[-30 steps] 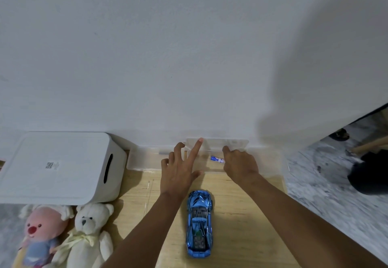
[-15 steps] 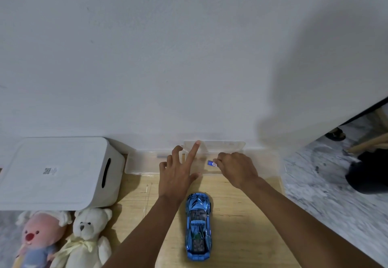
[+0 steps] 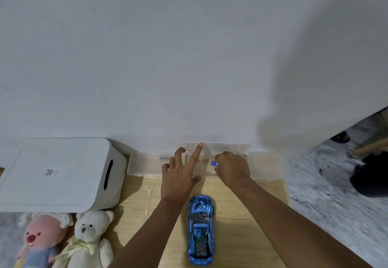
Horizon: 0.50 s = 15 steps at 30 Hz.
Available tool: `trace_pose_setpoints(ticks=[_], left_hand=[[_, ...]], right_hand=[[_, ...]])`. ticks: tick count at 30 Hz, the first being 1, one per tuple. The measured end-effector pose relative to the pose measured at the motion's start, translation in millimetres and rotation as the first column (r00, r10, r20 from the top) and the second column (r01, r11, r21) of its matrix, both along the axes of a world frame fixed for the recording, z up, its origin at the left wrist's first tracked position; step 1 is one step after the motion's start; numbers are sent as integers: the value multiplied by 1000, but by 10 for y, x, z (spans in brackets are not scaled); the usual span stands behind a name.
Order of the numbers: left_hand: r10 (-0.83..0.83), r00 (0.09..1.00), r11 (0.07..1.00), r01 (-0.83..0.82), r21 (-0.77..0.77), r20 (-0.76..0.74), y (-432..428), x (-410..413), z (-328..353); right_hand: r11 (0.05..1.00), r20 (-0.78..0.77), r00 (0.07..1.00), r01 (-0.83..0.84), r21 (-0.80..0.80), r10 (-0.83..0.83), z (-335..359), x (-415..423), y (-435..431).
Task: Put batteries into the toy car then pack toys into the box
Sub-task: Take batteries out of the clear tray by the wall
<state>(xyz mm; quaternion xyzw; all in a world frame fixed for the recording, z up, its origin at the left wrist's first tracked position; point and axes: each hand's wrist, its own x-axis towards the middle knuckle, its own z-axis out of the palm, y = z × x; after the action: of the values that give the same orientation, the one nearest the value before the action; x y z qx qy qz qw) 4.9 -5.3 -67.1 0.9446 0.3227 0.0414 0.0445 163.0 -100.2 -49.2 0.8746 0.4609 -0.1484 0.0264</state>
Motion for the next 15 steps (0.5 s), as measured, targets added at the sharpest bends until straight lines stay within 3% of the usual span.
trace_pose_setpoints(ticks=[4,11,15], left_hand=[[-3,1000,1000,3,14,2,5,-3,-4],[-1,996,1000,1,5,-92,-19,11,69],[2,995,1000,-1,15,-100,-23,17,92]], right_hand=[[999,60,998,-22,-49,25,-10,1,9],[978,-140,985,121,171,-98,84,-21,-282],[961,-197,979,104,257,-53,239,0,-476]])
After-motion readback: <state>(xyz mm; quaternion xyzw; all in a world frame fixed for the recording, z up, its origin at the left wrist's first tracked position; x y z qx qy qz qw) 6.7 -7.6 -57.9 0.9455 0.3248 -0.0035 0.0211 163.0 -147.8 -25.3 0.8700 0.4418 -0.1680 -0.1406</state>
